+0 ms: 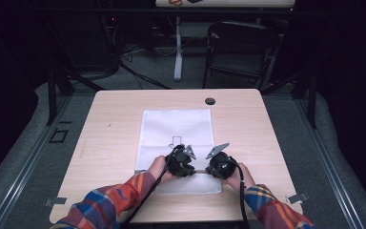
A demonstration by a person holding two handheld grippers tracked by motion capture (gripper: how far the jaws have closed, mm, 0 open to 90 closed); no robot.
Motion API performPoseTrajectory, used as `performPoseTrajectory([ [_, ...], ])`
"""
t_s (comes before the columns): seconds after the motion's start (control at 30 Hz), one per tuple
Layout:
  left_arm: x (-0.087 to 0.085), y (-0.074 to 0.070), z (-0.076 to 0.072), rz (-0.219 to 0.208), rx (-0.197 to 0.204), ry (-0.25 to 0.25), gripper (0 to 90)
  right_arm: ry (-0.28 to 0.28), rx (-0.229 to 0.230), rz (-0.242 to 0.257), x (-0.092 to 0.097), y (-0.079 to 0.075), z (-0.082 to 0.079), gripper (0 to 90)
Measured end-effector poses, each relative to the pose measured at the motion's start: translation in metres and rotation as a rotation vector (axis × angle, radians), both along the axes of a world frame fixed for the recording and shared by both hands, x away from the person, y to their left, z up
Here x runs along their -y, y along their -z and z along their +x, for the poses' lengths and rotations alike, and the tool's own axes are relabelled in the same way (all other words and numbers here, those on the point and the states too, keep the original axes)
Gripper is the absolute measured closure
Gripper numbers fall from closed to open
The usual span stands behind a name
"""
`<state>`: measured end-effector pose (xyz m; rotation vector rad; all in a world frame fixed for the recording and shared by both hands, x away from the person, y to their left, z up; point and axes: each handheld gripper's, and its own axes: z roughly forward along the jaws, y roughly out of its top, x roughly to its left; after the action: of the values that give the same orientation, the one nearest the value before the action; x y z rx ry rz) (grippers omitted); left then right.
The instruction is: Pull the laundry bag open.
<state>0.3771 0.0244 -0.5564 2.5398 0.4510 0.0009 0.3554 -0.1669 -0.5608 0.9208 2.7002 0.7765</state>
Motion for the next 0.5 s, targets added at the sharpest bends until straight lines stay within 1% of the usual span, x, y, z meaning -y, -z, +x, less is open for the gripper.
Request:
performPoseTrajectory([
  [0.37,-0.0039,-0.0008,0.0001,-0.006,-0.004,-0.003,81.5,0.003,-0.003,0.003,0.0004,0.0,0.0,90.0],
  [0.4,-0.0048,-0.0006,0.0001,-0.013,-0.006,-0.006,81.4,-0.001,-0.004,0.006,0.0006,0.0001,0.0003,90.0],
  [0.5,-0.0055,-0.0005,0.0004,-0.015,-0.009,-0.006,81.4,-0.001,-0.006,0.007,0.0005,0.0,0.0003,90.0],
])
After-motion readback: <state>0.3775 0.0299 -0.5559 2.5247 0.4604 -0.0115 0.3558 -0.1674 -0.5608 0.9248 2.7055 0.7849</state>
